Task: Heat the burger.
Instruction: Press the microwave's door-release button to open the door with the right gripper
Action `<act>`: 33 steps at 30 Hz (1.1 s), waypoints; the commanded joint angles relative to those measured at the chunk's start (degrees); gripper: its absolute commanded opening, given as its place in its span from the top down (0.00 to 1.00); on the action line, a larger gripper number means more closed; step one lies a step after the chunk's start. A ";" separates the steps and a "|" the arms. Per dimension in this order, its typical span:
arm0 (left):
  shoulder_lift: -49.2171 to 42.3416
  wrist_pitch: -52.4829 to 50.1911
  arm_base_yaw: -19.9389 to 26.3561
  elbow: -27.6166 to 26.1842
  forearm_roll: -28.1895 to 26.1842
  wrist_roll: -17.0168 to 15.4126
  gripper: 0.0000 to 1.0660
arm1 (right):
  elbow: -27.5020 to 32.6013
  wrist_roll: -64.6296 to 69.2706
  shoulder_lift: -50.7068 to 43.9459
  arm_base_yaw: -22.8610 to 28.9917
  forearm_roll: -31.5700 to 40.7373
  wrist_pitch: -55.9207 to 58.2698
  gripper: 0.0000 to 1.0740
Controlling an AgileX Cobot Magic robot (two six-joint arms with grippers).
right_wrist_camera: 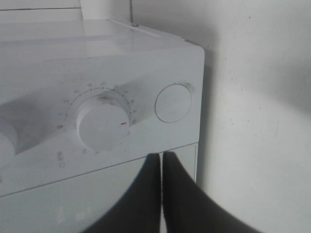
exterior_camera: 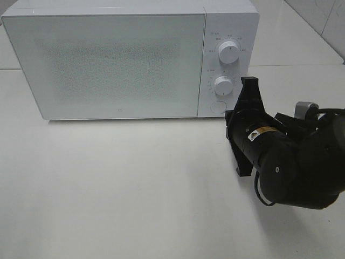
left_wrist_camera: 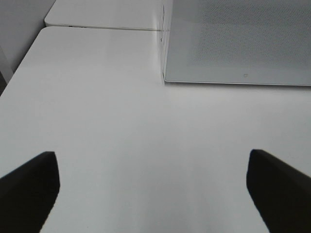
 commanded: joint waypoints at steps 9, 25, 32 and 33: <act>-1.20 -0.40 0.11 0.29 -0.46 -0.17 0.06 | -4.53 0.74 4.13 -4.58 -4.18 2.75 1.00; -1.20 -0.40 0.11 0.29 -0.46 -0.17 0.06 | -12.55 1.72 9.97 -7.22 -4.93 5.61 1.00; -1.20 -0.40 0.11 0.29 -0.46 -0.17 0.06 | -15.24 1.32 12.03 -7.85 -3.61 5.96 1.00; -1.20 -0.40 0.11 0.29 -0.46 -0.17 0.06 | -15.41 1.26 12.32 -7.85 -3.61 6.02 1.00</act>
